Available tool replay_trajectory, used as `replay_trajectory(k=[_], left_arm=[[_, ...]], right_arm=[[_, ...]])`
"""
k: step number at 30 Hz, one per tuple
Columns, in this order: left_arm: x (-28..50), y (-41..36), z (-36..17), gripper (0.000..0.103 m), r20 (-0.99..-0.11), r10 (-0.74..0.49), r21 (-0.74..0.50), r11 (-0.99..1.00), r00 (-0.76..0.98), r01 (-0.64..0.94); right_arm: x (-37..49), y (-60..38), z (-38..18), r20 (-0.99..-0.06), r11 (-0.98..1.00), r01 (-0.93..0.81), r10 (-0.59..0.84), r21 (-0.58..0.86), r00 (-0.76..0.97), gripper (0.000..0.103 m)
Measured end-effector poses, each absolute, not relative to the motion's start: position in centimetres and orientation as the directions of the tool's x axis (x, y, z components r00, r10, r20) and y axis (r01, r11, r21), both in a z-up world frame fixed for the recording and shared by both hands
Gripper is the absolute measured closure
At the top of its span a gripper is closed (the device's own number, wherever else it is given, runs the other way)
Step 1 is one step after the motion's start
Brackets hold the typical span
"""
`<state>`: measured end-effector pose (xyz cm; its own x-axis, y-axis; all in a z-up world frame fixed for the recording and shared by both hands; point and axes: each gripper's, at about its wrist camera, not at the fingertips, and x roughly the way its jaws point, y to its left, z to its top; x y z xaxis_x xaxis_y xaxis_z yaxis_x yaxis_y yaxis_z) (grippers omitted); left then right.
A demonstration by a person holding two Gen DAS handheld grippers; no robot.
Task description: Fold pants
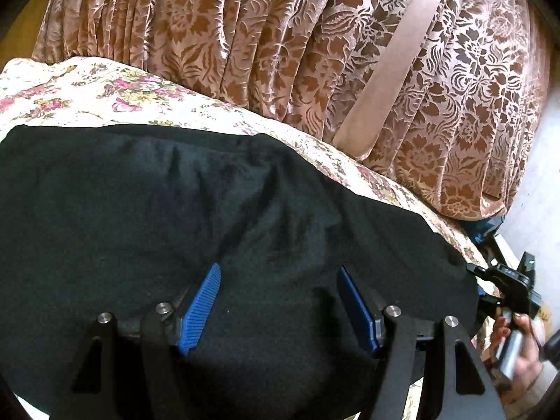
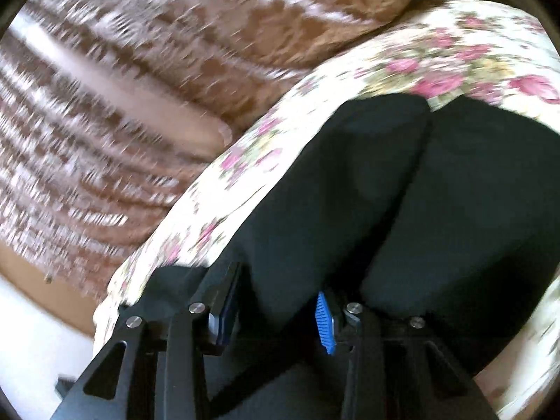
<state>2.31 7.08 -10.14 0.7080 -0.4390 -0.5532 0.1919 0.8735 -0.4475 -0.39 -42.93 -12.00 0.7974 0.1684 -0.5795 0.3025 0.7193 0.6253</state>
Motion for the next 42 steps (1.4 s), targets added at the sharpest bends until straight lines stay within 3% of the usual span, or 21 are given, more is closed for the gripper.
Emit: replay_trajectory(k=[12,18,22,31,42], left_arm=[[2.2,7.1,-10.4,0.034,-0.551,-0.428,-0.437,0.879,0.716,0.189],[2.1,6.8,-10.4,0.034,-0.555,-0.416,-0.418,0.888,0.721,0.191],[2.1,6.8,-10.4,0.034,-0.552,-0.417,-0.417,0.888,0.722,0.194],[2.0,6.9,-10.4,0.034,-0.548,-0.423,-0.426,0.884,0.722,0.195],[2.0,6.9,-10.2,0.034,-0.549,-0.422,-0.442,0.879,0.722,0.178]], right_arm=[[2.6,-52.8,-13.6,-0.585,0.537,0.477,0.038,0.696,0.81,0.065],[3.6,-53.7,-13.9,-0.613,0.55,0.508,0.009,0.663,0.79,0.083],[2.9,-53.0,-13.2,-0.577,0.583,0.477,-0.017,0.658,0.817,0.093],[-1.1,-52.3,-10.7,-0.5,0.603,0.443,-0.082,0.664,0.862,0.095],[-8.1,-51.8,-9.3,-0.504,0.632,0.481,-0.161,0.608,0.849,0.096]])
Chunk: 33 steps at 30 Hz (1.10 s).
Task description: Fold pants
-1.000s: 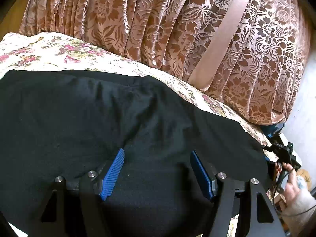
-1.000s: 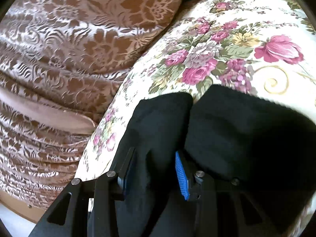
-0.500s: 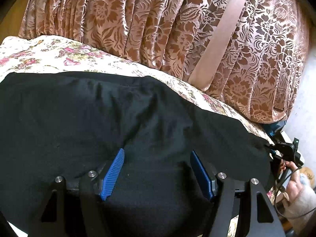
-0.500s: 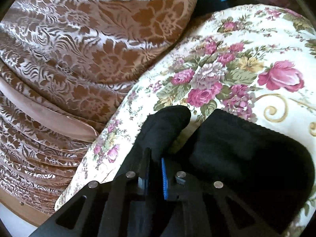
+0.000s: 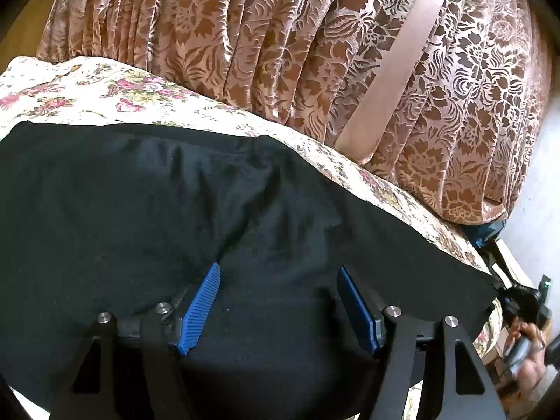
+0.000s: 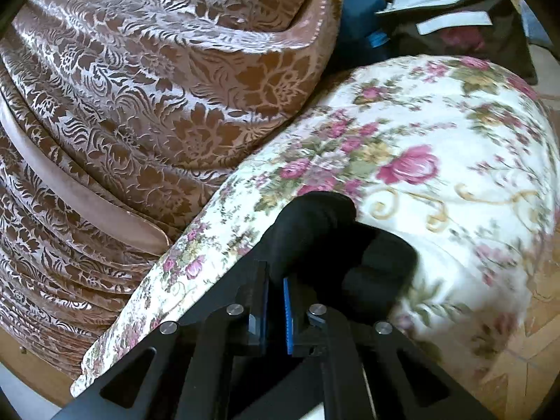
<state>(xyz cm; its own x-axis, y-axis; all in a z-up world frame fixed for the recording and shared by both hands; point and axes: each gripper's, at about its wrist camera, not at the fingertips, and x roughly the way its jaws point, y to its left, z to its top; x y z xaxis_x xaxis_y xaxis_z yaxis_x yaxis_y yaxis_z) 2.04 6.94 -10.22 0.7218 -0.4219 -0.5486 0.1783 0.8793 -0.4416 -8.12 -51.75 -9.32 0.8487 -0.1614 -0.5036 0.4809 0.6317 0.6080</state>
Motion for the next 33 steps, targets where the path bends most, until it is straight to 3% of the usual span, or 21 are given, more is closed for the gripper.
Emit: replay_trajectory(k=[12,14,17,22,23,24,33], left_arm=[[1.9,6.7,-10.2,0.033,-0.561,-0.404,-0.416,0.892,0.723,0.175],[1.9,6.5,-10.2,0.033,-0.562,-0.398,-0.406,0.897,0.725,0.178],[1.9,6.3,-10.1,0.031,-0.567,-0.39,-0.393,0.902,0.725,0.177],[1.8,6.1,-10.0,0.025,-0.57,-0.397,-0.392,0.901,0.719,0.186],[1.7,5.9,-9.9,0.023,-0.573,-0.397,-0.385,0.903,0.717,0.192],[1.6,5.8,-9.8,0.023,-0.576,-0.395,-0.377,0.905,0.716,0.196],[1.3,5.9,-9.4,0.022,-0.599,-0.406,-0.405,0.897,0.69,0.176]], right_arm=[[-9.8,-52.1,-12.9,-0.553,0.582,0.521,-0.14,0.625,0.821,0.093],[-9.6,-51.8,-12.8,-0.534,0.576,0.48,-0.087,0.662,0.841,0.074],[-8.7,-50.8,-12.6,-0.517,0.583,0.427,-0.013,0.691,0.856,0.068],[-6.8,-47.5,-13.6,-0.537,0.617,0.355,0.132,0.702,0.833,0.072],[-6.5,-46.7,-13.4,-0.55,0.646,0.347,0.136,0.68,0.824,0.087],[-6.1,-46.0,-13.2,-0.574,0.685,0.345,0.13,0.641,0.808,0.093],[-7.5,-46.1,-12.8,-0.605,0.687,0.393,0.085,0.611,0.792,0.096]])
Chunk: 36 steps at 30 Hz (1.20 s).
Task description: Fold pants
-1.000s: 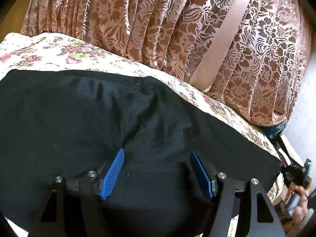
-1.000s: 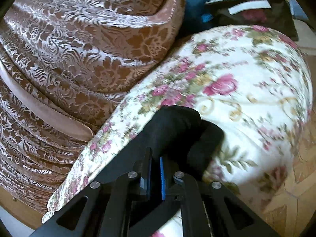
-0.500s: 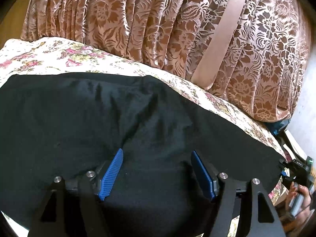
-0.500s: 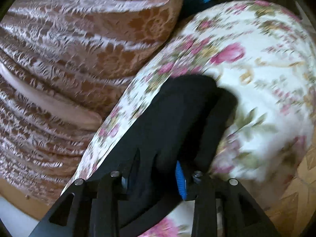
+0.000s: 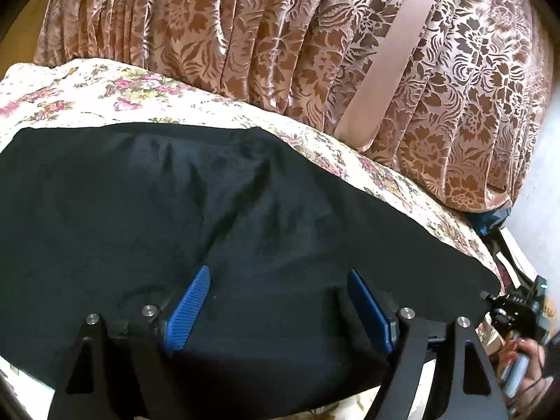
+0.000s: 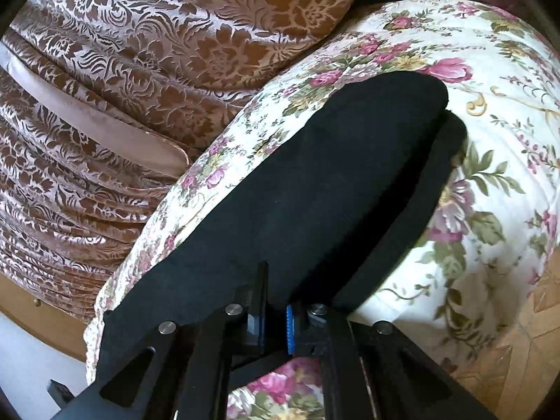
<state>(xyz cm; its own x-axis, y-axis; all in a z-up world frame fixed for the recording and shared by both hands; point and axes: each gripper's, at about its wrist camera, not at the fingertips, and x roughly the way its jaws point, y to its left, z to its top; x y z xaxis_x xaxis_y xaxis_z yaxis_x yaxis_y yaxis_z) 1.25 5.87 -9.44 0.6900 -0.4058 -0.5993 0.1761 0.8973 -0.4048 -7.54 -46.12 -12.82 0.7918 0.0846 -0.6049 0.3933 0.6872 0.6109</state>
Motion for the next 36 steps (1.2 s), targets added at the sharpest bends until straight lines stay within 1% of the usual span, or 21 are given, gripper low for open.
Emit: replay_trajectory(k=[2,3,6,7,8,10,11,17,18,19,20,22,24,28,30,32,34,36], left_arm=[[1.2,5.6,-9.4,0.022,-0.611,-0.393,-0.39,0.905,0.687,0.17],[1.2,5.4,-9.3,0.022,-0.617,-0.385,-0.379,0.91,0.687,0.17],[1.1,5.3,-9.3,0.022,-0.623,-0.375,-0.365,0.916,0.687,0.168],[1.0,5.3,-9.3,0.022,-0.622,-0.375,-0.368,0.915,0.688,0.166],[1.0,5.4,-9.3,0.022,-0.621,-0.376,-0.373,0.914,0.688,0.162],[1.0,5.6,-9.3,0.022,-0.62,-0.378,-0.384,0.91,0.687,0.155],[1.0,5.6,-9.3,0.022,-0.621,-0.38,-0.388,0.909,0.685,0.152],[1.2,5.8,-9.2,0.022,-0.625,-0.383,-0.396,0.906,0.68,0.147],[1.2,5.7,-9.2,0.022,-0.627,-0.38,-0.392,0.908,0.68,0.147],[1.2,5.7,-9.2,0.022,-0.63,-0.375,-0.384,0.911,0.68,0.146],[1.2,5.5,-9.2,0.022,-0.632,-0.37,-0.379,0.914,0.681,0.145],[1.2,5.3,-9.3,0.021,-0.635,-0.362,-0.365,0.919,0.682,0.148],[1.1,5.1,-9.3,0.021,-0.639,-0.355,-0.351,0.924,0.683,0.152],[1.1,5.3,-9.3,0.021,-0.641,-0.358,-0.348,0.924,0.679,0.159],[1.1,5.4,-9.3,0.021,-0.639,-0.361,-0.359,0.921,0.679,0.152],[1.3,5.3,-9.2,0.021,-0.646,-0.353,-0.359,0.923,0.677,0.138],[1.6,5.0,-8.9,0.021,-0.666,-0.325,-0.342,0.933,0.672,0.112],[2.0,4.7,-8.7,0.021,-0.684,-0.288,-0.312,0.946,0.67,0.088]], right_arm=[[-7.2,-46.1,-13.6,-0.628,0.693,0.408,0.083,0.594,0.774,0.095],[-7.3,-46.2,-14.0,-0.625,0.679,0.414,0.085,0.606,0.776,0.095],[-7.4,-46.3,-13.7,-0.618,0.675,0.404,0.099,0.618,0.78,0.089],[-7.4,-46.3,-13.5,-0.618,0.677,0.4,0.102,0.617,0.78,0.086],[-7.4,-46.4,-13.2,-0.613,0.676,0.399,0.099,0.62,0.784,0.08],[-7.7,-46.8,-12.6,-0.592,0.666,0.401,0.076,0.629,0.803,0.073],[-7.9,-47.2,-12.4,-0.583,0.659,0.407,0.059,0.633,0.81,0.072],[-7.7,-52.0,-12.7,-0.571,0.554,0.493,-0.038,0.671,0.82,0.073],[-7.9,-52.7,-12.6,-0.565,0.54,0.502,-0.057,0.676,0.823,0.077],[-7.9,-53.0,-12.4,-0.564,0.539,0.509,-0.074,0.671,0.822,0.092],[-7.9,-53.3,-12.2,-0.57,0.545,0.521,-0.095,0.656,0.816,0.096],[-7.9,-53.3,-12.1,-0.576,0.555,0.531,-0.111,0.64,0.81,0.096],[-7.7,-53.1,-12.5,-0.603,0.557,0.559,-0.127,0.614,0.788,0.096],[-8.4,-53.6,-13.6,-0.598,0.52,0.569,-0.132,0.637,0.791,0.098],[-8.0,-53.1,-13.2,-0.617,0.554,0.585,-0.155,0.593,0.772,0.098],[-7.8,-52.9,-13.0,-0.63,0.576,0.59,-0.16,0.565,0.76,0.094],[-7.6,-52.7,-12.8,-0.643,0.591,0.596,-0.164,0.543,0.748,0.092],[-7.4,-52.4,-12.6,-0.648,0.609,0.591,-0.16,0.529,0.744,0.086]])
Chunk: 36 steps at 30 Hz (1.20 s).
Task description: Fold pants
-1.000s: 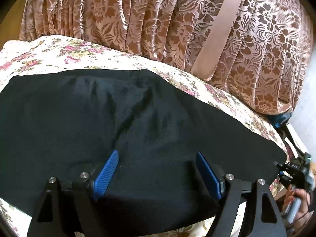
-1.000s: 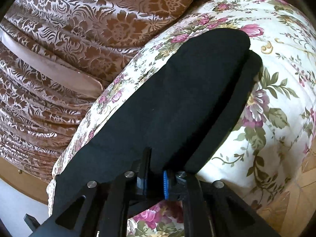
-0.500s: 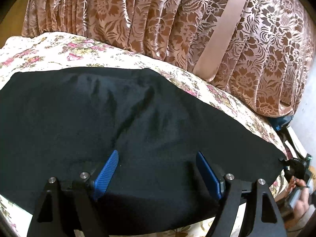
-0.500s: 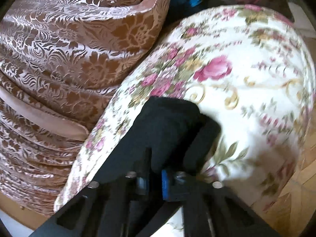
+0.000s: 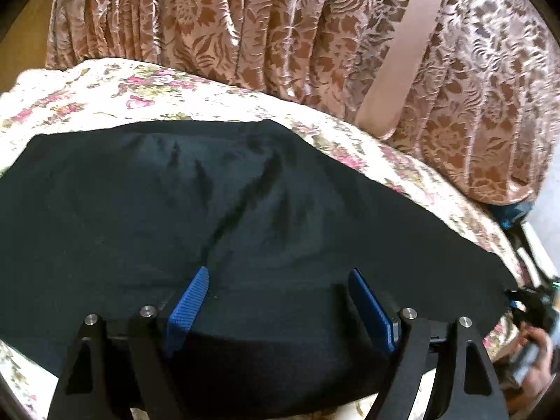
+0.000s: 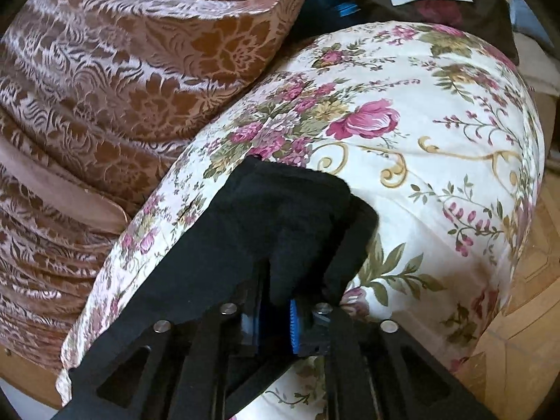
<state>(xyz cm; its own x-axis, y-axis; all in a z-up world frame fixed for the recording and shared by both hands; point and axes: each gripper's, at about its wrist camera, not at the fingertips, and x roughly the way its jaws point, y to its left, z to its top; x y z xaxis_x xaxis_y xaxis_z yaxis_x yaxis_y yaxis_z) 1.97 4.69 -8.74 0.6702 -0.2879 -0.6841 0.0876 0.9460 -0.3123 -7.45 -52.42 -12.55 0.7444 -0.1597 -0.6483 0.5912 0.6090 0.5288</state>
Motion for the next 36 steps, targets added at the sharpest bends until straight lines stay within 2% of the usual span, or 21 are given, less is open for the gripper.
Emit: replay_trajectory(k=[4,8,15,16,17,19,24,32,36], left_arm=[[2.3,4.5,-8.8,0.021,-0.706,-0.246,-0.281,0.958,0.664,0.055],[2.2,4.2,-8.9,0.021,-0.712,-0.226,-0.254,0.966,0.665,0.057],[2.2,4.0,-8.9,0.021,-0.716,-0.215,-0.237,0.97,0.664,0.058],[2.2,4.1,-8.9,0.021,-0.716,-0.214,-0.236,0.97,0.665,0.059],[2.2,4.0,-8.9,0.021,-0.716,-0.213,-0.234,0.97,0.665,0.059],[2.2,4.0,-9.0,0.021,-0.716,-0.209,-0.227,0.972,0.666,0.06],[2.1,3.7,-9.0,0.021,-0.719,-0.196,-0.209,0.976,0.667,0.06],[2.0,3.8,-9.0,0.02,-0.72,-0.192,-0.207,0.977,0.667,0.058],[2.0,3.9,-9.0,0.02,-0.721,-0.197,-0.212,0.975,0.664,0.059]], right_arm=[[-8.2,-51.3,-11.8,-0.64,0.642,0.584,-0.183,0.497,0.746,0.072],[-9.5,-50.9,-11.4,-0.623,0.639,0.595,-0.223,0.488,0.75,0.07],[-10.5,-51.5,-11.5,-0.619,0.613,0.59,-0.199,0.526,0.759,0.066],[-10.7,-51.4,-11.4,-0.62,0.615,0.592,-0.205,0.521,0.758,0.06],[-11.0,-51.4,-11.3,-0.624,0.614,0.602,-0.218,0.51,0.75,0.049],[-11.8,-51.6,-11.5,-0.623,0.598,0.614,-0.23,0.516,0.747,0.044],[-11.8,-52.6,-12.9,-0.603,0.571,0.564,-0.144,0.597,0.785,0.042],[-11.2,-52.1,-12.9,-0.594,0.592,0.549,-0.142,0.59,0.792,0.035],[-10.7,-52.5,-13.1,-0.56,0.59,0.493,-0.082,0.639,0.824,0.035]])
